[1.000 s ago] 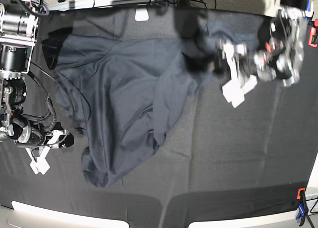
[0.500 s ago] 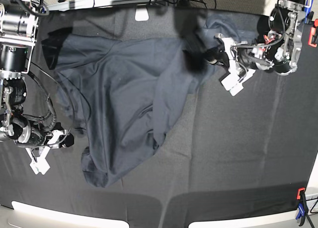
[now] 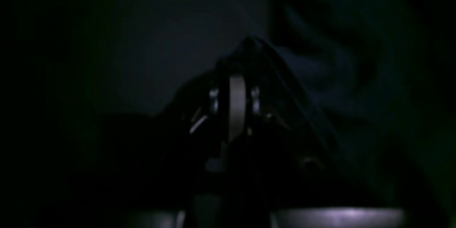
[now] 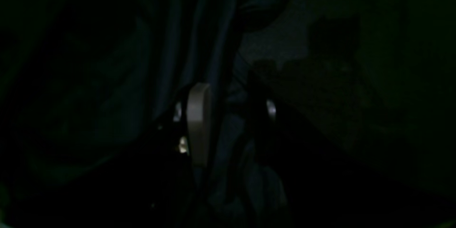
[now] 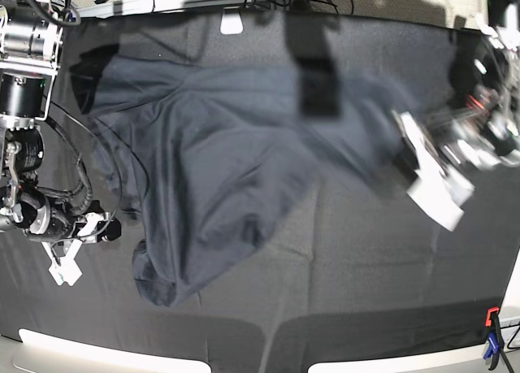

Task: Layout the t-shirt on the table in an organized manner, then fold the t-shirt properly
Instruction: 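Regrasp the bunched shirt fabric with the left gripper and pull outward, then grasp the shirt's hem corners with both grippers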

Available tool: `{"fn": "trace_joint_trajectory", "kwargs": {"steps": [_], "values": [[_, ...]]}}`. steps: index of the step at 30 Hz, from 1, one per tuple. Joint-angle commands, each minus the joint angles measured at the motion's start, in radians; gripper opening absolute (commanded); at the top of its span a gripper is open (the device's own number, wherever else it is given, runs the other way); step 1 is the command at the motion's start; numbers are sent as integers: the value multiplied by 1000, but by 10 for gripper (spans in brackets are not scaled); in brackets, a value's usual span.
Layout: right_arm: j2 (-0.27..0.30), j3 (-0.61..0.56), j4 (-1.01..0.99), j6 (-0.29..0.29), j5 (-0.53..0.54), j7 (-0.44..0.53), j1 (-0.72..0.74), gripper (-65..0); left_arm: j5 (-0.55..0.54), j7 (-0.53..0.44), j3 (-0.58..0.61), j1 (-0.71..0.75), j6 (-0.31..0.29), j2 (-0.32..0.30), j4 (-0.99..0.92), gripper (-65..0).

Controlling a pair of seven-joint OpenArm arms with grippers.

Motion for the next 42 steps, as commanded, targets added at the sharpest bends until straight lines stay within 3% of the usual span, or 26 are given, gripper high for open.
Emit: {"fn": "trace_joint_trajectory", "kwargs": {"steps": [1, 5, 9, 16, 23, 27, 32, 40, 41, 42], "values": [[16, 6, 15, 3, 18, 19, 28, -457, 28, -69, -6, -25, 22, -9, -8, -650], [16, 6, 15, 3, 19, 20, 28, -457, 180, -205, -5, -87, 92, 14, -143, -650], [16, 6, 15, 3, 18, 19, 27, -457, 211, -317, -5, -202, 177, 27, -346, -650], [16, 6, 15, 4, 18, 20, 27, -457, 215, -451, -5, -443, 183, 27, -690, -650], [-11, 6, 15, 4, -45, 30, 27, -457, 309, -582, -5, -654, 187, 27, -932, -650], [-46, 6, 15, 4, -80, 31, 28, -457, 347, -629, -5, -739, 195, 30, -1033, -650], [-71, 6, 15, 4, -87, 36, 28, -457, 399, -664, -5, -823, 311, 48, -1122, -650], [-69, 6, 15, 4, -88, 37, 28, -457, 451, -668, -5, -858, 332, 95, -1139, -650], [-69, 6, 15, 4, -88, 40, 28, -457, 451, -667, -5, -856, 332, 97, -1139, -618], [-69, 6, 15, 4, -88, 47, 28, -457, 451, -667, -5, -856, 332, 97, -1139, -520]]}}
